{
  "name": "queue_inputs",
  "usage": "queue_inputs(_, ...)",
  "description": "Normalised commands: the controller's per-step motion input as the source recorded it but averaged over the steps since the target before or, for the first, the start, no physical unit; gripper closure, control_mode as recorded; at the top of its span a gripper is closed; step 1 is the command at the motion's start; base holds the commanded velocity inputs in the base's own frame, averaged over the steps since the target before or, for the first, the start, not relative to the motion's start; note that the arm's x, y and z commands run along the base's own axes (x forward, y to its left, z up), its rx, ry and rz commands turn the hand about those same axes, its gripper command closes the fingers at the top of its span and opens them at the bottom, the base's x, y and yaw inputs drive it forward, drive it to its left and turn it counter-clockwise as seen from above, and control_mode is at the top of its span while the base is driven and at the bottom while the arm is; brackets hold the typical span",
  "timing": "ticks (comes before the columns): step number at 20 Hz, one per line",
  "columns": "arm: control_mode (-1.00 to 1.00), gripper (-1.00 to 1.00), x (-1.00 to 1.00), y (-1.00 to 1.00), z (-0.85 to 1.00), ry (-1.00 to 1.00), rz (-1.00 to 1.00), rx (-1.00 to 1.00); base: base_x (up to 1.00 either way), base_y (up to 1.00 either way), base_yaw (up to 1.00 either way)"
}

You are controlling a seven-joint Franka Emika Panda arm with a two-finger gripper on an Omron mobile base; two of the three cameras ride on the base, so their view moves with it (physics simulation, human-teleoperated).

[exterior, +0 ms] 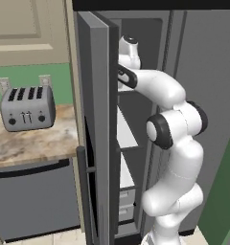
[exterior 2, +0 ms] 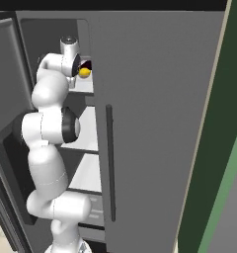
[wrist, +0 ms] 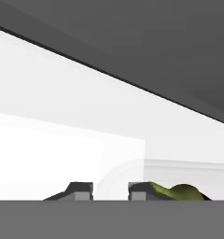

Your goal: Take the eggplant and lemon out of the freezer and place them in the tupperware container on the counter. Then put the tupperware containing the vegetables back in the freezer.

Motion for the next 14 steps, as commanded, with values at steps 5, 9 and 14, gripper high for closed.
queue_inputs(5,-1.00,-1.00,0.18,0.00,-0.17,0.00,0.00,0.00,0.00,0.00,0.00)
queue_inputs(9,-1.00,-1.00,0.03,0.00,-0.16,0.00,0.00,0.00,0.00,0.00,0.00)
queue_inputs(14,-1.00,-1.00,0.00,0.01,-0.16,-0.05,0.01,0.00,0.00,0.00,0.00)
